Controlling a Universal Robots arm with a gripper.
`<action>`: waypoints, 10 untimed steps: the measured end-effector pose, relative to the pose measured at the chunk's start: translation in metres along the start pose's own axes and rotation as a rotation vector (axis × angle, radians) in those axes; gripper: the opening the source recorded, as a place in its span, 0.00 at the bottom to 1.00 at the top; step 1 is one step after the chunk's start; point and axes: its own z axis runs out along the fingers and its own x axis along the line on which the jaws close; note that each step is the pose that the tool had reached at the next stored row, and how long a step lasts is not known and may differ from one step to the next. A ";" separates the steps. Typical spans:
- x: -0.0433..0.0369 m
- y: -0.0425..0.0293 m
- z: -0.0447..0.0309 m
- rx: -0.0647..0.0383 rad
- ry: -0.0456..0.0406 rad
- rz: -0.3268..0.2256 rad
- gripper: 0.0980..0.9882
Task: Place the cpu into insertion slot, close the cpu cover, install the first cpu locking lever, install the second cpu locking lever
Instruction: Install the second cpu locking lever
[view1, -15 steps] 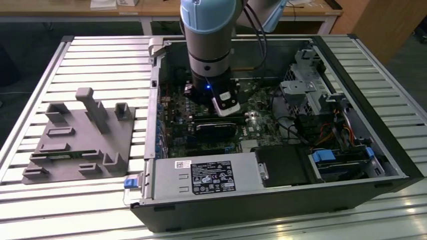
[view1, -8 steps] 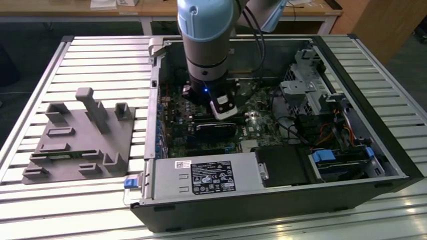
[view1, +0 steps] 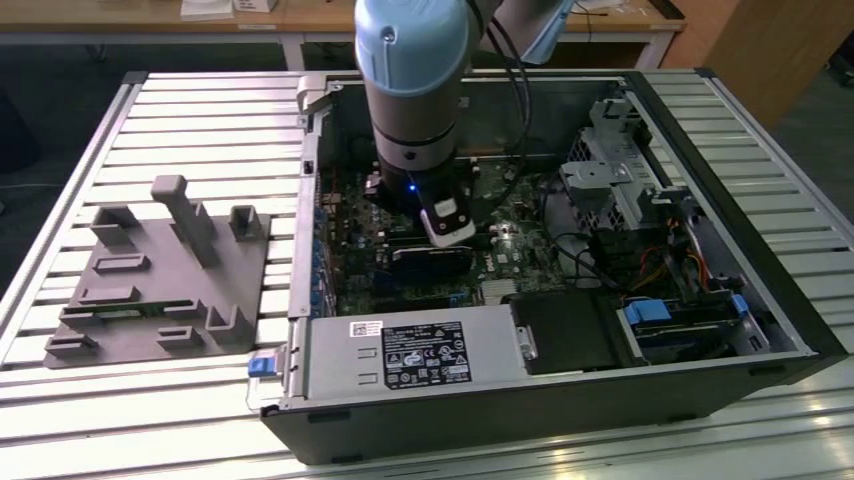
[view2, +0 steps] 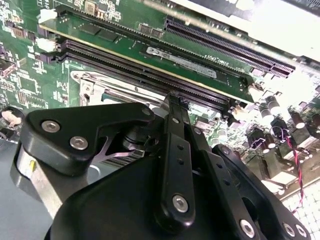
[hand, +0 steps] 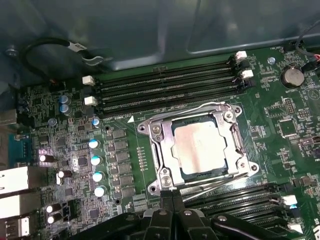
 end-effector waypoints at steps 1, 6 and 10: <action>0.0000 -0.0004 0.0002 -0.002 0.0005 0.000 0.01; 0.0003 -0.0014 0.0015 -0.017 0.0036 0.001 0.01; 0.0014 -0.0023 0.0041 -0.032 0.0069 0.001 0.01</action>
